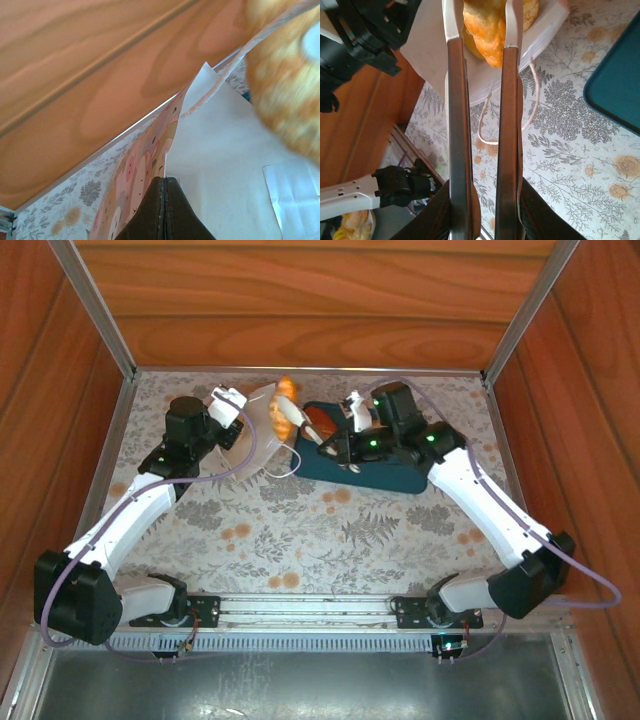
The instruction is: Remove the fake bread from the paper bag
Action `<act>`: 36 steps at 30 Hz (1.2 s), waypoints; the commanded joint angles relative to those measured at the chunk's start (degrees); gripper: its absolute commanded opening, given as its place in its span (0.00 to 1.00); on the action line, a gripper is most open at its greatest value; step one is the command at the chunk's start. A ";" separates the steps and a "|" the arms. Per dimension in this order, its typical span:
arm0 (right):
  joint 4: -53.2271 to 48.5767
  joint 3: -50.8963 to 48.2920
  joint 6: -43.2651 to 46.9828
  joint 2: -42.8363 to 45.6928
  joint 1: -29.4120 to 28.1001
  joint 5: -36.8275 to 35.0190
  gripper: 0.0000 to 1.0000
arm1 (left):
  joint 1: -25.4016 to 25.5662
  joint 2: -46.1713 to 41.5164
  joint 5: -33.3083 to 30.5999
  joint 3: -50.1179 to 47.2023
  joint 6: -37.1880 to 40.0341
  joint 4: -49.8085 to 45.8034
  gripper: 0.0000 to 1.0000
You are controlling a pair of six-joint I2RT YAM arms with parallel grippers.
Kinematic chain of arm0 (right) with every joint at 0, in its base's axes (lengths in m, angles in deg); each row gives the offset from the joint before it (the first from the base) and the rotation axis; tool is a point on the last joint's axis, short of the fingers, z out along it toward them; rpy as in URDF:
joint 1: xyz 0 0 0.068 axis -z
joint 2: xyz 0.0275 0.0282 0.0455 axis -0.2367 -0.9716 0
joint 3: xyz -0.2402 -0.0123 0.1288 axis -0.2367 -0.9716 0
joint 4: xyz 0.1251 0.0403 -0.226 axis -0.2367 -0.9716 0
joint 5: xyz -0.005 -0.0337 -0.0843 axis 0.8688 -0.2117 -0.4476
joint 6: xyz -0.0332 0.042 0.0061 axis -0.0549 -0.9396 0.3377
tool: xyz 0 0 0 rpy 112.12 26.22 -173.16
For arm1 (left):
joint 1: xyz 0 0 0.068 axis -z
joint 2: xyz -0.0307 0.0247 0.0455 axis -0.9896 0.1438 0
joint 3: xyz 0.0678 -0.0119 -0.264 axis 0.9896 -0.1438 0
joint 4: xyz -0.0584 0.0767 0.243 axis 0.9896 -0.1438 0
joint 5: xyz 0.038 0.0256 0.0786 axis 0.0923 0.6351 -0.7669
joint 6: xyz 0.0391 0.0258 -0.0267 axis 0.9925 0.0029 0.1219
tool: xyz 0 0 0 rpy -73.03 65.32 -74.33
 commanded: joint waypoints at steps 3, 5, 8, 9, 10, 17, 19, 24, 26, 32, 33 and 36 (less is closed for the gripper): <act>3.13 -5.49 -4.03 5.69 5.23 2.82 0.24 | 0.25 0.81 -0.48 1.59 -0.46 0.98 0.00; 3.24 -8.32 -5.08 7.29 7.80 3.01 0.24 | 0.25 1.03 -0.42 1.81 -0.37 0.97 0.00; 4.58 -12.84 -7.02 8.64 10.85 3.88 0.24 | 0.25 1.32 -0.50 1.78 -0.20 0.97 0.00; 5.86 -14.85 -8.21 8.86 11.73 4.60 0.24 | 0.25 1.41 -0.50 1.77 -0.18 0.97 0.00; 7.09 -16.46 -9.22 8.87 12.41 5.53 0.24 | 0.26 1.44 -0.50 1.80 -0.20 0.98 0.00; 16.19 -26.61 -15.94 9.31 15.74 10.00 0.24 | 0.25 1.36 -0.85 1.61 -0.20 0.97 0.00; 17.54 -28.48 -17.34 9.32 16.36 9.33 0.25 | 0.25 1.36 -0.96 1.50 -0.27 0.97 0.00; 22.57 -32.77 -21.11 8.31 16.85 7.24 0.25 | 0.25 1.19 -0.94 1.27 -0.31 0.93 0.00; 24.81 -33.81 -22.30 7.45 16.95 7.22 0.26 | 0.25 1.04 -1.07 1.16 -0.14 0.96 0.00; 33.97 -35.47 -27.43 2.60 16.81 11.51 0.26 | 0.25 0.70 -1.56 0.71 0.00 0.97 0.00; 36.06 -36.12 -28.42 2.17 16.77 12.01 0.26 | 0.25 0.64 -1.56 0.69 0.05 1.00 0.00; 38.70 -36.86 -29.73 1.32 16.58 12.16 0.27 | 0.25 0.71 -1.77 0.51 -0.02 0.97 0.00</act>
